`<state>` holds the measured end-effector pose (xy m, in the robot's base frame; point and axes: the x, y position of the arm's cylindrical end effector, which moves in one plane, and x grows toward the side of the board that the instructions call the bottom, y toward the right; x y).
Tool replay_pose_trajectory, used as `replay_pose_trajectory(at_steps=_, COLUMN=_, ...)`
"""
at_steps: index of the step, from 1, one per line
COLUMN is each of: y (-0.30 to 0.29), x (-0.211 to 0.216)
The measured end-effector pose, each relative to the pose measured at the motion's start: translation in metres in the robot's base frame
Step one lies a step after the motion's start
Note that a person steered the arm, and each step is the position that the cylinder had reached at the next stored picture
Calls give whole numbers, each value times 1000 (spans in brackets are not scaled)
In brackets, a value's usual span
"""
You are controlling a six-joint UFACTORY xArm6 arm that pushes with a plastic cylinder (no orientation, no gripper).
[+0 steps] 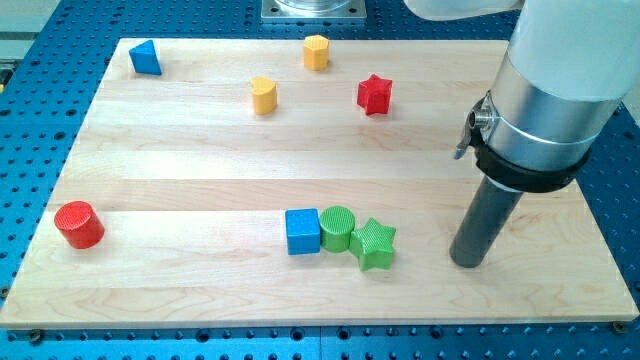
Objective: Move the green star diagonal to the green circle
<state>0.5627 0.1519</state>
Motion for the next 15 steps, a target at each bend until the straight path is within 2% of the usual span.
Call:
replay_pose_trajectory(at_steps=2, y=0, x=0)
replay_pose_trajectory(at_steps=3, y=-2, x=-24)
replay_pose_trajectory(at_steps=4, y=-11, x=-98)
replay_pose_trajectory(at_steps=5, y=-50, x=-131)
replay_pose_trajectory(at_steps=6, y=-77, x=-131)
replay_pose_trajectory(at_steps=9, y=-81, x=-122)
replay_pose_trajectory(at_steps=12, y=-89, x=-134)
replay_pose_trajectory(at_steps=13, y=-136, x=-132)
replay_pose_trajectory(at_steps=14, y=-138, x=-128)
replay_pose_trajectory(at_steps=15, y=-159, x=-86)
